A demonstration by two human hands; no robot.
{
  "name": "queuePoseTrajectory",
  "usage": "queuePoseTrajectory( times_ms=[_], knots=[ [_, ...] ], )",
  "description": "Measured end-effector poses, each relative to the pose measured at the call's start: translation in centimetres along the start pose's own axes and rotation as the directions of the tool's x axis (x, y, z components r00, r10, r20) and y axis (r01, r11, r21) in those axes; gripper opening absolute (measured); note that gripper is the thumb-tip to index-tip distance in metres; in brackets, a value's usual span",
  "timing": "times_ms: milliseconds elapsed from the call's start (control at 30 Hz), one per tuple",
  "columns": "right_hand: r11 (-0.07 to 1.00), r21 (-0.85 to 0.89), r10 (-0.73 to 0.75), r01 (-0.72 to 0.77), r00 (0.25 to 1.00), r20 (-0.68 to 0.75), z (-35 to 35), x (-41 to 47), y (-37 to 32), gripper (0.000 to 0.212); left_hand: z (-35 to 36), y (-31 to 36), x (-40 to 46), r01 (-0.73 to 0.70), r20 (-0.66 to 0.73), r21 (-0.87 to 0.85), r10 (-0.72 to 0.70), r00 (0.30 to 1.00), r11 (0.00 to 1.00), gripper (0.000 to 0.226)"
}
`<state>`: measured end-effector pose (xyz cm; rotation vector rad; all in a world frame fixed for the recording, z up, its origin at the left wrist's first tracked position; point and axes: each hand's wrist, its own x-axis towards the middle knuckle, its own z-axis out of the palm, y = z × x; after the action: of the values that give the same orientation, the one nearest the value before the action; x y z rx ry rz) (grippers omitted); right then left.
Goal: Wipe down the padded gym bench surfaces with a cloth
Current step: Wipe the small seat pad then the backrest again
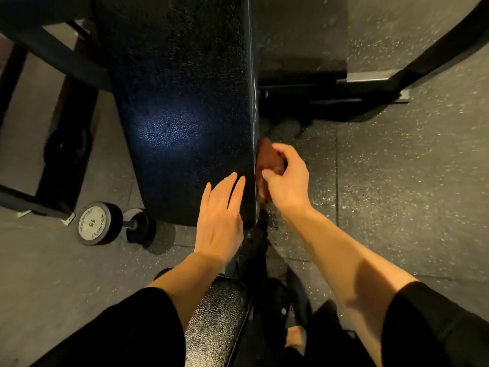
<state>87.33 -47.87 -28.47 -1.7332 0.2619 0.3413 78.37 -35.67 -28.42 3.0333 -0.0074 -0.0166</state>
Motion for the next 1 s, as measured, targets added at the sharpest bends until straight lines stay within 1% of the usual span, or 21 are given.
queuePoseTrajectory(
  times_ms=[33,100,200,267,367,433,467,533,600,633,667,700,767,800,833,900,967,1000],
  knots=[
    [0.999,0.011,-0.040,0.040,0.999,-0.004,0.2,0.7,-0.5,0.048,0.0,0.2,0.4,0.002,-0.009,-0.002,-0.002,1.000,1.000,0.074],
    [0.998,0.003,-0.066,0.066,0.998,0.015,0.4,0.6,0.2,0.047,0.3,0.4,0.8,0.013,-0.017,-0.013,-0.013,1.000,1.000,0.074],
    [0.998,-0.056,-0.018,0.022,0.997,0.070,0.1,-1.6,3.3,0.040,0.8,0.6,0.6,0.017,-0.005,-0.007,-0.017,1.000,1.000,0.075],
    [0.998,-0.067,-0.017,0.023,0.995,0.096,-0.1,-1.2,3.4,0.041,0.7,0.7,0.4,0.028,0.015,0.023,-0.028,0.999,0.999,0.077],
    [0.993,-0.002,-0.118,0.118,0.992,0.039,0.1,1.5,1.4,0.050,0.6,1.4,0.4,0.042,0.043,0.086,-0.046,0.998,0.995,0.077],
    [0.991,-0.010,-0.135,0.136,0.990,0.047,0.4,1.4,1.2,0.048,0.7,1.8,0.3,0.059,0.056,0.123,-0.066,0.996,0.991,0.077],
    [0.993,-0.026,-0.114,0.116,0.991,0.072,0.3,0.4,1.8,0.047,0.8,1.9,0.3,0.067,0.065,0.143,-0.077,0.995,0.987,0.077],
    [0.998,-0.066,-0.014,0.024,0.987,0.158,0.1,-2.1,3.8,0.048,1.1,2.0,0.4,0.072,0.082,0.188,-0.089,0.993,0.979,0.083],
    [0.991,-0.108,0.109,-0.085,0.963,0.247,-0.1,-3.3,5.7,0.049,1.2,1.7,0.5,0.081,0.094,0.195,-0.101,0.990,0.977,0.088],
    [0.986,-0.108,0.150,-0.126,0.954,0.259,-0.1,-3.2,6.1,0.050,1.2,1.7,0.5,0.082,0.097,0.188,-0.102,0.990,0.979,0.087],
    [0.986,-0.086,0.157,-0.140,0.957,0.242,-0.1,-2.7,5.9,0.050,1.1,1.7,0.4,0.085,0.093,0.178,-0.103,0.990,0.980,0.085],
    [0.991,-0.049,0.133,-0.125,0.970,0.204,0.0,-2.0,5.4,0.050,1.1,1.8,0.4,0.092,0.085,0.167,-0.107,0.991,0.982,0.083],
    [0.999,0.013,0.042,-0.044,0.991,0.127,0.3,-0.9,4.0,0.050,1.2,1.9,0.4,0.098,0.072,0.151,-0.109,0.991,0.984,0.079],
    [0.999,0.035,0.005,-0.009,0.993,0.115,0.5,-0.9,3.7,0.050,1.3,1.9,0.3,0.097,0.067,0.153,-0.108,0.992,0.983,0.080],
    [0.998,0.064,-0.001,-0.007,0.993,0.122,0.7,-1.2,3.8,0.051,1.3,1.8,0.4,0.096,0.062,0.158,-0.107,0.992,0.983,0.082],
    [0.989,0.119,0.060,-0.084,0.980,0.189,0.6,-2.9,5.2,0.054,1.3,1.9,0.4,0.098,0.062,0.143,-0.108,0.992,0.985,0.083],
    [0.987,0.090,0.107,-0.134,0.961,0.255,0.1,-4.6,6.8,0.056,1.2,1.8,0.4,0.099,0.049,0.120,-0.105,0.993,0.988,0.079],
    [0.990,0.058,0.113,-0.132,0.959,0.259,-0.1,-5.0,7.3,0.056,1.2,1.8,0.4,0.095,0.044,0.119,-0.100,0.994,0.988,0.077]
  ],
)
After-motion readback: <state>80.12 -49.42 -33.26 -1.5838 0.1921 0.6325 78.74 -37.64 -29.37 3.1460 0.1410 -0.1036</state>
